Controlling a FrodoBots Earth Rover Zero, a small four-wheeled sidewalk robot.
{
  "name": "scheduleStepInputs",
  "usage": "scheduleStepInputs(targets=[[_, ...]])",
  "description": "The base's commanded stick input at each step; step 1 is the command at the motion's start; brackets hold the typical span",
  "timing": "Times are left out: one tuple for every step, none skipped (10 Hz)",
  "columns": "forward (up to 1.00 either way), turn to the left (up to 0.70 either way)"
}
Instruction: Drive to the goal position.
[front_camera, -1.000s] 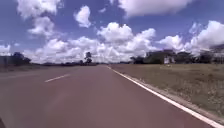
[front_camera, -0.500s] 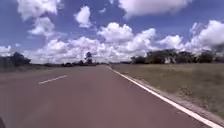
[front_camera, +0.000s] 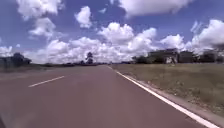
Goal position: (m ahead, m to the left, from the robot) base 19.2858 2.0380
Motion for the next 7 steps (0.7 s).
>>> scheduleStepInputs(targets=[[1.0, 0.0], [1.0, 0.0], [1.0, 0.0], [1.0, 0.0], [1.0, 0.0], [1.0, 0.0], [1.0, 0.25]])
